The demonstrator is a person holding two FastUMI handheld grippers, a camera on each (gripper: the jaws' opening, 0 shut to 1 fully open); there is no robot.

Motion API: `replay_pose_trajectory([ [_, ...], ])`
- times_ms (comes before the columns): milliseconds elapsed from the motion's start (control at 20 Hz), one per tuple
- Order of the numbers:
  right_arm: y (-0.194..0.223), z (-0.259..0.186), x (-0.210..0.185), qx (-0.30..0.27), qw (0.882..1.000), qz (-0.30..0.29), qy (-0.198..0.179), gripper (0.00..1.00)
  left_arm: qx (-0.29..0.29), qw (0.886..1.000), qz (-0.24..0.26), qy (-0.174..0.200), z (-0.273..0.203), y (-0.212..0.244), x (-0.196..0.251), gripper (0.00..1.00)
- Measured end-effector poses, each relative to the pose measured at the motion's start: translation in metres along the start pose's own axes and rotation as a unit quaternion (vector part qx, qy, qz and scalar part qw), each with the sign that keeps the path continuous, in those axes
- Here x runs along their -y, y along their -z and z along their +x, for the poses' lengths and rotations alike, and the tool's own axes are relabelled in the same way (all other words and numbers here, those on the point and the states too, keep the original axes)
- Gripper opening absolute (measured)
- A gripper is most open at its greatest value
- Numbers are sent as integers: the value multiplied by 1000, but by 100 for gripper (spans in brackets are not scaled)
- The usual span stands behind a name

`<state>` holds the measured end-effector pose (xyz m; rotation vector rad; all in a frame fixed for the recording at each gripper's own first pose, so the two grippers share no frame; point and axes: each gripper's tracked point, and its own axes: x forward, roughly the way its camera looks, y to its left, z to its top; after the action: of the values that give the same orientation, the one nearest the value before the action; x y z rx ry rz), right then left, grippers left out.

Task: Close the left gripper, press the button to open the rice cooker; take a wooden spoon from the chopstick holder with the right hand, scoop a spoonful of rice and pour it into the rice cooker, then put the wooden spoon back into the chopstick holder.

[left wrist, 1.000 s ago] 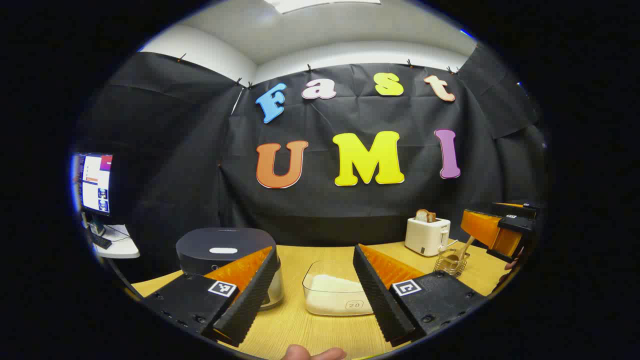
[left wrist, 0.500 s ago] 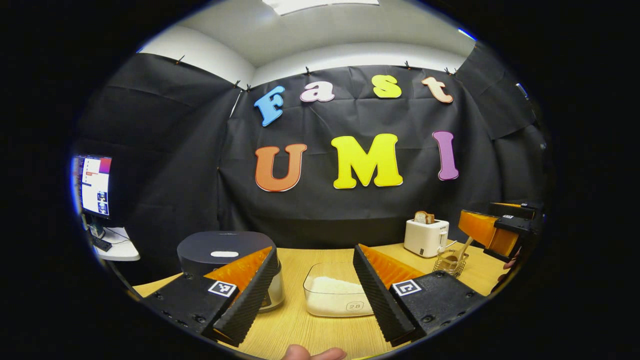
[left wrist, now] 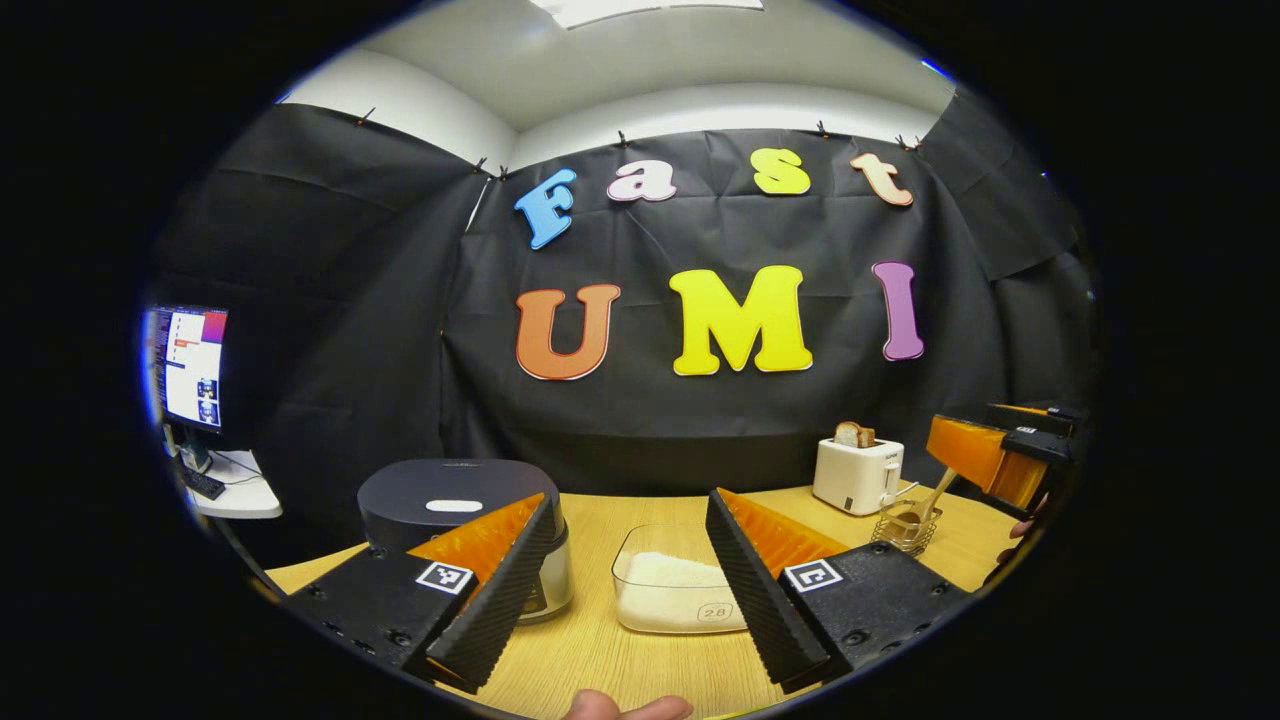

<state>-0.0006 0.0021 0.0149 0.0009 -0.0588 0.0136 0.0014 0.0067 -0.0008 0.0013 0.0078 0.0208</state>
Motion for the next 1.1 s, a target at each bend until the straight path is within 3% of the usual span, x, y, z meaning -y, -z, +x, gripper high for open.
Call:
replay_pose_trajectory([
  [300, 11, 5, 7, 1, 1000, 13, -18, 96, -9, 999, 7, -45, -1, 3, -19, 97],
  [500, 17, 9, 12, -5, 999, 27, -40, 96, -14, 995, 3, -98, 1, -6, -62, 97],
  [650, 20, 10, 22, -5, 999, 25, -46, 97, -32, 993, 29, -113, 10, -17, -96, 95],
  [750, 25, 11, 28, -6, 998, 22, -51, 97, -62, 991, 38, -116, 20, -18, -115, 91],
  [950, 36, 15, 39, -12, 998, 25, -54, 97, -133, 986, 10, -101, 44, -5, -135, 76],
  [1100, 38, 17, 48, -15, 998, 32, -54, 94, -180, 978, -4, -106, 58, 9, -152, 60],
])
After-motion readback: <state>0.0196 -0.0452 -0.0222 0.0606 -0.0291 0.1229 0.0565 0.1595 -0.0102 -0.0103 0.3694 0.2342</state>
